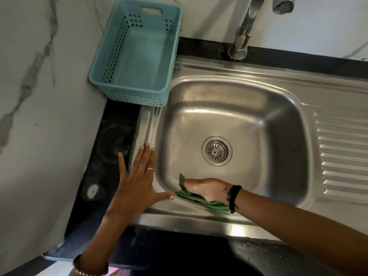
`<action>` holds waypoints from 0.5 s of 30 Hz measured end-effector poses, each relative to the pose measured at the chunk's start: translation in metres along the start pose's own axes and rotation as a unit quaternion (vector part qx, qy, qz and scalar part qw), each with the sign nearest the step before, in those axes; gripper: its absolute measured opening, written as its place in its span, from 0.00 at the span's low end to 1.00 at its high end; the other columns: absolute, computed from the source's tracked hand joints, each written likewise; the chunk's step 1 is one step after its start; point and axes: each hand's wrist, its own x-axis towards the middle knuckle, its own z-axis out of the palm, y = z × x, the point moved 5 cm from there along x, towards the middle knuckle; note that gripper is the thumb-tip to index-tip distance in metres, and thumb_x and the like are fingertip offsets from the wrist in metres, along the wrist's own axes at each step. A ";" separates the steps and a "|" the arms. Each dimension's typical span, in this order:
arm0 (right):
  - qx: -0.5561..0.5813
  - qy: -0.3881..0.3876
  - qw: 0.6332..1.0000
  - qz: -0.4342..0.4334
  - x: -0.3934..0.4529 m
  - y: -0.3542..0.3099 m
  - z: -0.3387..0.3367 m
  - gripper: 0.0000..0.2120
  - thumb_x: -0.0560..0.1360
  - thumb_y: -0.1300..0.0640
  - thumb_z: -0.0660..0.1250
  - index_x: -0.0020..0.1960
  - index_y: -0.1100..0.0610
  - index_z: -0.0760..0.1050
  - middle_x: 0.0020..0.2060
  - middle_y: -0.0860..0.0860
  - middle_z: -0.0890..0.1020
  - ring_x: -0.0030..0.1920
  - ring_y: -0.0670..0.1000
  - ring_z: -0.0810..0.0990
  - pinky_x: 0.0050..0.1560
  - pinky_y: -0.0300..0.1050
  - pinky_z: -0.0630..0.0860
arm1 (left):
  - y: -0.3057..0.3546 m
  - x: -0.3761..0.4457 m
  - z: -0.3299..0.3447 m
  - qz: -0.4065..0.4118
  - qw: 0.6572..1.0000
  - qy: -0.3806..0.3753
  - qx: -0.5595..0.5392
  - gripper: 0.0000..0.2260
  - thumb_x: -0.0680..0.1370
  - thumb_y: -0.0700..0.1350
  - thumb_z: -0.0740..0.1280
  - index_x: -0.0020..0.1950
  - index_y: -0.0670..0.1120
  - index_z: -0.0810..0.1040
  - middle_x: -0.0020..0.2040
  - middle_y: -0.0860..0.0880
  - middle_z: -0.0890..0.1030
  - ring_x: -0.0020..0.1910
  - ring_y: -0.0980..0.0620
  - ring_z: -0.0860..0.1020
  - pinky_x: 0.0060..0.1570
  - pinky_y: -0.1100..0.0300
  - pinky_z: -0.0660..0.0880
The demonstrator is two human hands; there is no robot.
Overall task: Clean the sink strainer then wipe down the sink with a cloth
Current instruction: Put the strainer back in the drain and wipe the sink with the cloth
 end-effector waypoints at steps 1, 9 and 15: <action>0.023 0.006 1.000 -0.013 0.004 -0.007 0.001 0.25 0.81 0.47 0.52 0.72 0.62 0.62 0.73 0.57 0.65 0.72 0.55 0.64 0.70 0.44 0.62 | -0.004 0.006 -0.002 0.003 1.000 -0.003 -0.002 0.54 0.64 0.77 0.45 0.74 0.36 0.53 0.75 0.38 0.58 0.74 0.41 0.57 0.66 0.29 0.47; 0.238 0.020 0.970 -0.045 0.025 -0.070 0.017 0.21 0.82 0.50 0.50 0.68 0.62 0.67 0.68 0.59 0.71 0.68 0.57 0.70 0.59 0.44 0.72 | -0.021 0.039 -0.021 0.042 0.996 0.037 -0.071 0.39 0.74 0.69 0.37 0.74 0.43 0.51 0.76 0.45 0.58 0.74 0.49 0.50 0.70 0.40 0.36; 0.286 0.166 0.942 -0.063 0.040 -0.091 -0.005 0.17 0.77 0.62 0.61 0.63 0.64 0.65 0.51 0.59 0.78 0.50 0.54 0.81 0.44 0.44 0.76 | -0.024 0.040 -0.029 0.041 0.988 0.068 -0.133 0.34 0.76 0.66 0.35 0.73 0.47 0.49 0.75 0.49 0.57 0.74 0.50 0.50 0.69 0.49 0.28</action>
